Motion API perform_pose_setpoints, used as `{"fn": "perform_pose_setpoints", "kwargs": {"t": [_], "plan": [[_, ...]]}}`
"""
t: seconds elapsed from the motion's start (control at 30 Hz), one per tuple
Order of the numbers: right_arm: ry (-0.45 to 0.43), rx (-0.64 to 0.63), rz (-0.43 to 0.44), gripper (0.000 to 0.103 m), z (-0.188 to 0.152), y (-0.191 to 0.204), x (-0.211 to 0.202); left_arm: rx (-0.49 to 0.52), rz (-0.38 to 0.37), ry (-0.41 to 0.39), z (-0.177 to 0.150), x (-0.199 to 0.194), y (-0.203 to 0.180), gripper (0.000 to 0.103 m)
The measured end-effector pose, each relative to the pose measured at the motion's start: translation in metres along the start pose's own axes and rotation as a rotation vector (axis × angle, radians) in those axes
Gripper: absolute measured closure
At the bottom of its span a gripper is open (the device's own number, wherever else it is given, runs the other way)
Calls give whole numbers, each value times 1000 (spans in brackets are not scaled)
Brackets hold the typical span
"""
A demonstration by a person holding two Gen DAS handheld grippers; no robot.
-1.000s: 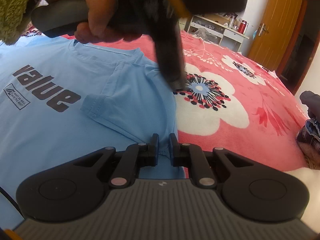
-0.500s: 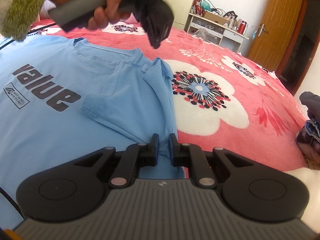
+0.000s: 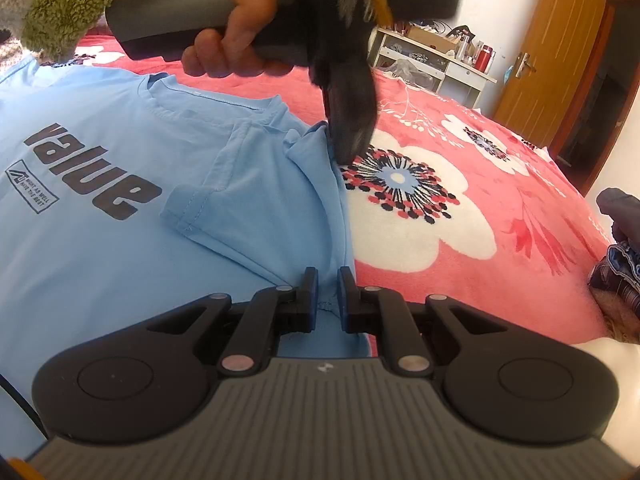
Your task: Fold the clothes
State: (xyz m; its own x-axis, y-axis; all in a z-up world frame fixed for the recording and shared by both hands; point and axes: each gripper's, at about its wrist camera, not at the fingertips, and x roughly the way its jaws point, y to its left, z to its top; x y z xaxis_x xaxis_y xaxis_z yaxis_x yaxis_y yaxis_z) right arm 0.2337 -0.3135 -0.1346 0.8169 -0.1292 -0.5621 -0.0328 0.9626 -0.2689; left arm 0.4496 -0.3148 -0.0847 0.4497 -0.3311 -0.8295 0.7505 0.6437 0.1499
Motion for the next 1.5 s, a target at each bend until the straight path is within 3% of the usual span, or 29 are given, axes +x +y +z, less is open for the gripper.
{"fn": "perform_pose_setpoints", "kwargs": {"t": [0.07,0.17,0.33,0.5,0.63,0.73,0.8,0.93,1.03,1.2,1.3,1.37,1.43,1.5], "plan": [[0,-1,-1,94,0,0,0,-222,-73,-31,2,-3,32,98],[-1,-3,-3,94,0,1,0,-413,-147,-72,0,0,58,98],[-2,-7,-5,94,0,2,0,-549,-209,-129,-2,15,64,99],[-2,-5,-6,94,-1,2,-1,-609,-203,-196,1,39,57,99],[-4,0,-3,94,-1,2,-2,-707,-197,-251,6,42,67,90],[-5,2,-1,94,-1,1,-2,-670,-174,-270,9,21,75,82],[-4,0,-2,93,-1,2,-2,-587,-155,-277,7,0,76,75],[-4,-4,-3,93,-2,2,-1,-401,-147,-237,-4,-28,68,57],[-5,-6,-6,93,-1,2,-1,-307,-151,-193,-13,-29,52,53],[-36,9,-39,76,-1,-3,-6,-167,-139,-122,-11,-8,17,45],[-58,29,-30,71,0,-7,-13,-104,-74,-70,-7,9,0,50],[-59,84,1,70,0,-16,-17,-123,-47,-50,-8,16,-1,64],[-60,171,48,70,-1,-28,-19,-164,-34,-50,-10,21,1,86],[-60,255,89,70,-1,-39,-20,-200,-29,-75,-12,21,4,93]]}}
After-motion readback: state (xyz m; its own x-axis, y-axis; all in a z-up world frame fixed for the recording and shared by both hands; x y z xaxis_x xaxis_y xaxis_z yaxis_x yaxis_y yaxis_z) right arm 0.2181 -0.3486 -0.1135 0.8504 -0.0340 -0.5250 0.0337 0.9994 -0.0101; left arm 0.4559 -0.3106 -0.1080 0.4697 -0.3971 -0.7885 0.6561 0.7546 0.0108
